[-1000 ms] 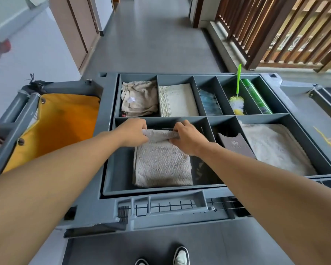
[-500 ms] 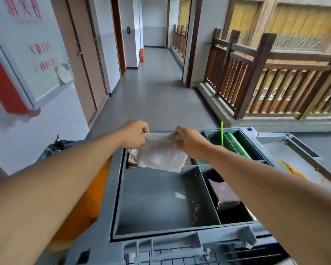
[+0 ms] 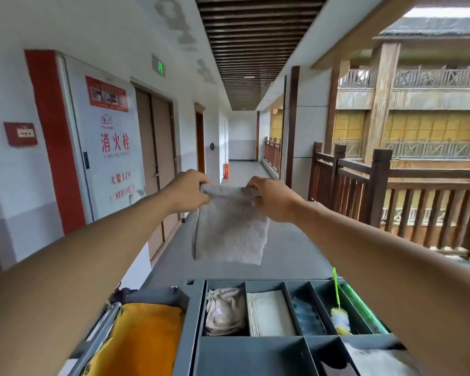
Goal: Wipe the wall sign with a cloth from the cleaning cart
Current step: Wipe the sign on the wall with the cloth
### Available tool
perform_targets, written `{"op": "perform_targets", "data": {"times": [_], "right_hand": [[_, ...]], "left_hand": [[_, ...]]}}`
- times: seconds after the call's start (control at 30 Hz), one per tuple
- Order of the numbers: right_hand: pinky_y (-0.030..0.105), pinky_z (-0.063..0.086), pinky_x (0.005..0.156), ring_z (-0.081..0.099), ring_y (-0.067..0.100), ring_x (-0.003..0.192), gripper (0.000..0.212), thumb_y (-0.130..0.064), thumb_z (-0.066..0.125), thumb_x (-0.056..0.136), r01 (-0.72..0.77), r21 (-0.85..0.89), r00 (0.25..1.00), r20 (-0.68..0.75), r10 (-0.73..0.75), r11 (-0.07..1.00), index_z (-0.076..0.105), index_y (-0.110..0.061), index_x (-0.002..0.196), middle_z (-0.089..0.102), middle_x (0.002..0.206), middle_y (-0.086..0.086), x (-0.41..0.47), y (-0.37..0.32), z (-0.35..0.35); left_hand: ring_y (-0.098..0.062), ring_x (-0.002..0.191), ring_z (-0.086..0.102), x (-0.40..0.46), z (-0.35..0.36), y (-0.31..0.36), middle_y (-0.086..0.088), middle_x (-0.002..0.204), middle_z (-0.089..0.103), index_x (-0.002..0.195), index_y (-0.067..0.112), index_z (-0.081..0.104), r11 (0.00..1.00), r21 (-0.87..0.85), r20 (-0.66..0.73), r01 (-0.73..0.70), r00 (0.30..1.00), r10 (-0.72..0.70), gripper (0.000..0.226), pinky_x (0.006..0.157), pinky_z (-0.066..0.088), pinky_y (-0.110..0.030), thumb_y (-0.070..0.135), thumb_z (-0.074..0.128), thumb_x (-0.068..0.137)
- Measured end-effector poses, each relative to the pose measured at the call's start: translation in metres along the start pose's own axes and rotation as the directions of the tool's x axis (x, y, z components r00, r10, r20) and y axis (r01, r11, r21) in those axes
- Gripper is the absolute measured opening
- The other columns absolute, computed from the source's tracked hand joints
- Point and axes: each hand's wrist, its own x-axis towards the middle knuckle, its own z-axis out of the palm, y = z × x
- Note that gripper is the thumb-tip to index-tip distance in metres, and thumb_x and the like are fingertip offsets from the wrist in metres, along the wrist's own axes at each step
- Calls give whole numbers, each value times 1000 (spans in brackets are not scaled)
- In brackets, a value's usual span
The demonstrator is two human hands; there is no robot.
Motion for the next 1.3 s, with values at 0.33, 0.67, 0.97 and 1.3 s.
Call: {"op": "perform_targets", "data": {"times": [0.33,0.67,0.97,1.3], "right_hand": [[29,42,80,55,20,99,29,-16,59,98,141,-17,989,-44,-141,990,58,-18,127,63,121,5,36,-61,-19],[36,48,98,55,24,110,31,-13,57,99,417,107,908,-12,-418,903,55,-19,129,59,128,6,43,-162,-22],[34,49,77,58,21,91,18,-12,58,95,722,186,690,-123,-713,667,56,-20,111,61,107,6,-7,-312,-38],[40,52,81,56,24,93,16,-16,54,97,858,301,492,-246,-835,416,56,-14,113,57,107,9,-103,-486,-66]], "left_hand": [[-19,74,63,-30,-80,-3,-3,82,66,82,20,68,997,73,-113,40,993,-31,17,61,50,-30,3,66,81],[-21,74,67,-138,-164,10,-2,87,67,87,16,71,938,188,-321,291,921,-221,18,61,62,-33,-1,71,80],[-22,77,68,-299,-258,69,-6,83,70,85,12,70,760,240,-525,604,739,-422,19,62,61,-33,-5,61,79],[-24,69,69,-475,-359,148,-7,86,67,88,14,67,529,313,-711,789,564,-420,11,53,60,-34,5,63,84]]}}
